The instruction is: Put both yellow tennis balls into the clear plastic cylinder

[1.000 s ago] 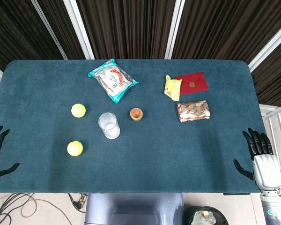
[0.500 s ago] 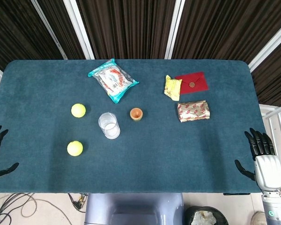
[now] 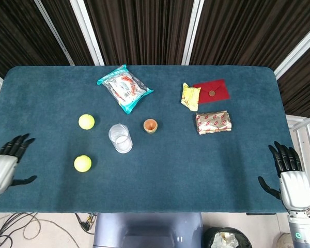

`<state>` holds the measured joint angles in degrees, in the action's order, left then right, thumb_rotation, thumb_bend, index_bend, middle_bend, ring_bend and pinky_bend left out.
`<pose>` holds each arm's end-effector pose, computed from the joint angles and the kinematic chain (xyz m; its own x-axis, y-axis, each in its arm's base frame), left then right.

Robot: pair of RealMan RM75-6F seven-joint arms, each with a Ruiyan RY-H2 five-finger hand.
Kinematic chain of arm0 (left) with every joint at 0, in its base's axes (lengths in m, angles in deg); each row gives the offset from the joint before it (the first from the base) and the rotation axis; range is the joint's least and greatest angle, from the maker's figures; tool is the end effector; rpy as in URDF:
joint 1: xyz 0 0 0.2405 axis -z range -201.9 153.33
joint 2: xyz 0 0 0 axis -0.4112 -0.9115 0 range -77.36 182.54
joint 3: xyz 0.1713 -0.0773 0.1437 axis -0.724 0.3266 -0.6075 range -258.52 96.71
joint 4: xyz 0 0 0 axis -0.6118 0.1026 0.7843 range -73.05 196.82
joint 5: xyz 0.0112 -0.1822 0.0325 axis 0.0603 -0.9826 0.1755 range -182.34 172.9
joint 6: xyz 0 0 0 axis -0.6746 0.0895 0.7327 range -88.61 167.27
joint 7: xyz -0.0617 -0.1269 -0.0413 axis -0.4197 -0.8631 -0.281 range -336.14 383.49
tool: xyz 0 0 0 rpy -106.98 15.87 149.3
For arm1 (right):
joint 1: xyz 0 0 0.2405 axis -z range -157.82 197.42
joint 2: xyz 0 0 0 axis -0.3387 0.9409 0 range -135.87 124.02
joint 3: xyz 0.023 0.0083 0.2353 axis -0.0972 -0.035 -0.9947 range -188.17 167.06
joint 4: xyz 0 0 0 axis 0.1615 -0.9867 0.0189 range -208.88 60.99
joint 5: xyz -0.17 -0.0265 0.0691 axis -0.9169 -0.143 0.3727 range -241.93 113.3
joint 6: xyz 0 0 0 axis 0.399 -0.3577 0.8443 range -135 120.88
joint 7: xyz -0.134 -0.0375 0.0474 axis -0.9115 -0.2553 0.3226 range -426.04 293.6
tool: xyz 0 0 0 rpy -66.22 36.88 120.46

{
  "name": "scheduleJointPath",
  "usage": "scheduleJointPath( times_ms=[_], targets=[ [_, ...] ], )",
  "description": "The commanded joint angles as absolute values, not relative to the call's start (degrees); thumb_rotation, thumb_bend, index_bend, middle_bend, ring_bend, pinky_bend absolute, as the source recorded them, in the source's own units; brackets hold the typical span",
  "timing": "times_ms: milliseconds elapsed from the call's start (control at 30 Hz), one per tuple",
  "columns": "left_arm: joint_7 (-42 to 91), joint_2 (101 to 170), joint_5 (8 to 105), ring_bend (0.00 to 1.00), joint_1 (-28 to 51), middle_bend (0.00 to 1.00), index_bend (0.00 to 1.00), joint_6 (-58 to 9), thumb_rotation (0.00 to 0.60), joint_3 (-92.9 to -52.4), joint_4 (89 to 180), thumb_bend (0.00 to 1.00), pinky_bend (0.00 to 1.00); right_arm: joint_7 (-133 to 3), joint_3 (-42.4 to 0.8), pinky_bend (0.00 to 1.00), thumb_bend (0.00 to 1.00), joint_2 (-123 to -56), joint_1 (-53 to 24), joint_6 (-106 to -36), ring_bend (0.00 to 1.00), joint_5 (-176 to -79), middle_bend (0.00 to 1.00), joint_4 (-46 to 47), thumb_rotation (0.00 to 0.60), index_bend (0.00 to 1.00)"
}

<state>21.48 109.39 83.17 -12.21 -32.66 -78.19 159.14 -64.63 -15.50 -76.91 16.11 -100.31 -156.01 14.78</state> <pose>-0.2617 0.2099 0.1705 0.4251 0.1776 0.8875 0.9030 -0.1512 -0.4022 -0.2657 -0.1789 0.1626 0.3059 0.1618 0.9382 -0.9419 -0.0922 0.3230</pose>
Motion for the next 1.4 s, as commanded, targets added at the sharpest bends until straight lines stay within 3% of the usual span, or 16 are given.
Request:
scheduleJointPath(
  times_ms=[33,433,967,1400],
  targets=[
    [23.12,108.1,81.51,0.0,-5.6,0.02,0.1,-22.62,0.6,-77.64,160.54,0.05,0.13,-64.74,-15.54,0.0,0.34,-76.92,16.11,-100.27,0.02,-155.9,0.02,14.82,0.6,0.0],
    [32.72,114.78,73.93,0.0,2.68,0.02,0.1,-8.82,0.6,-77.33,158.98,0.05,0.15,-64.54,-15.89,0.0,0.34,-76.89,16.22,-100.43,0.02,-155.39,0.02,14.75,0.6,0.0],
    [42.21,124.05,69.26,0.05,7.64,0.08,0.11,-5.21,0.6,-78.12,153.23,0.1,0.22,-64.16,-16.21,0.0,0.34,-76.8,16.37,-100.48,0.02,-154.79,0.02,14.76,0.6,0.0],
    [46.4,127.43,67.82,0.21,8.74,0.28,0.21,-6.2,0.6,-79.39,150.79,0.17,0.39,-63.79,-16.3,0.0,0.34,-76.69,16.34,-100.31,0.02,-154.62,0.02,14.62,0.6,0.0]
  ],
)
